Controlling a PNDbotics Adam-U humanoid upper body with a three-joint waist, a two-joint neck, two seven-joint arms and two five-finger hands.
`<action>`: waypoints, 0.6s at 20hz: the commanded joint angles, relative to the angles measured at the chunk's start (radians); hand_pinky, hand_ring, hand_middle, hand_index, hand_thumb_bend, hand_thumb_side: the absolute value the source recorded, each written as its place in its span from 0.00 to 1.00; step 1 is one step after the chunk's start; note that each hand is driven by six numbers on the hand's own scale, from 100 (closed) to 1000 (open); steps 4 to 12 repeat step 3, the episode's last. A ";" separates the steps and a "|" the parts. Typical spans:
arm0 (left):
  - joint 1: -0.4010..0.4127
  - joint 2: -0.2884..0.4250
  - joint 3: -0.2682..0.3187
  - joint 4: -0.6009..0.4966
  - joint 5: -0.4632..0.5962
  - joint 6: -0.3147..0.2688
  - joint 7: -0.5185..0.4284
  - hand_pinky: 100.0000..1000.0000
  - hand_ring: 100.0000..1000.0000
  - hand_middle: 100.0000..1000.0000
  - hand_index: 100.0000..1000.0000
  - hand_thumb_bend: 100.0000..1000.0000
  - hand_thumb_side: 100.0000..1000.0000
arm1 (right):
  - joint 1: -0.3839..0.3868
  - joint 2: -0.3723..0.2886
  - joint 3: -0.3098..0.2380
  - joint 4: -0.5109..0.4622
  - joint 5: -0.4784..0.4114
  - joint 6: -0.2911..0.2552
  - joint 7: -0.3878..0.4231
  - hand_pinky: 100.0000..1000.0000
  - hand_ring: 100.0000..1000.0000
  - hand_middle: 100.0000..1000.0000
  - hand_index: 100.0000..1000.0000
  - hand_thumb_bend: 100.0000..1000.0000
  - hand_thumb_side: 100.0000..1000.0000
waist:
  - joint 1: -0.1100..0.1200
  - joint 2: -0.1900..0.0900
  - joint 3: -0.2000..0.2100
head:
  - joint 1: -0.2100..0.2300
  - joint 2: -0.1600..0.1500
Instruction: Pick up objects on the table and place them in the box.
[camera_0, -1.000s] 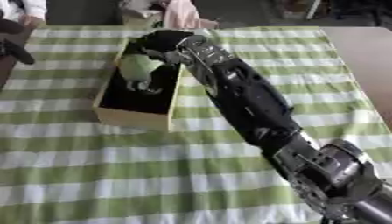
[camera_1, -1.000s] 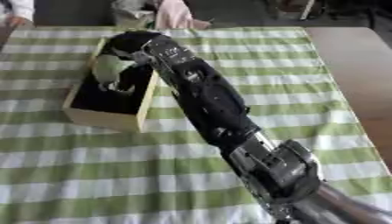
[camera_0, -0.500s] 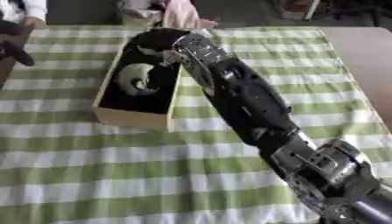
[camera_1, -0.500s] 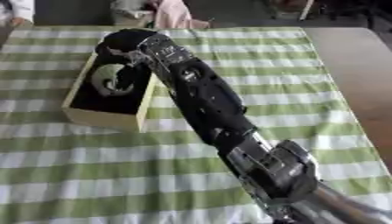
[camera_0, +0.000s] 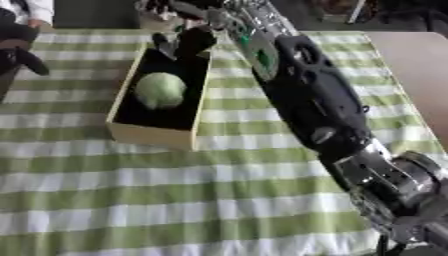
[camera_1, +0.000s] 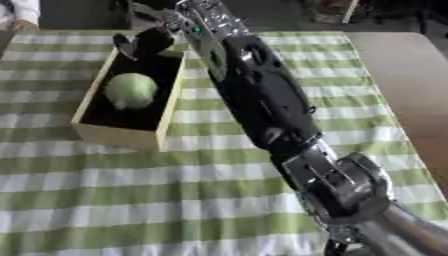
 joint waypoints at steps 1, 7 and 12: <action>-0.012 0.021 0.007 -0.019 -0.004 -0.009 0.004 0.46 0.67 0.63 0.77 0.01 0.71 | -0.006 -0.071 -0.021 -0.112 -0.093 0.038 0.000 0.81 0.76 0.73 0.89 0.00 0.57 | 0.009 -0.023 -0.006 | 0.012 0.002; -0.013 0.023 0.008 -0.019 -0.005 -0.012 0.006 0.46 0.67 0.64 0.77 0.00 0.70 | 0.008 -0.101 -0.031 -0.175 -0.148 0.067 0.000 0.79 0.75 0.72 0.88 0.00 0.59 | 0.011 -0.024 -0.012 | 0.019 0.004; -0.013 0.023 0.008 -0.019 -0.005 -0.012 0.006 0.46 0.67 0.64 0.77 0.00 0.70 | 0.008 -0.101 -0.031 -0.175 -0.148 0.067 0.000 0.79 0.75 0.72 0.88 0.00 0.59 | 0.011 -0.024 -0.012 | 0.019 0.004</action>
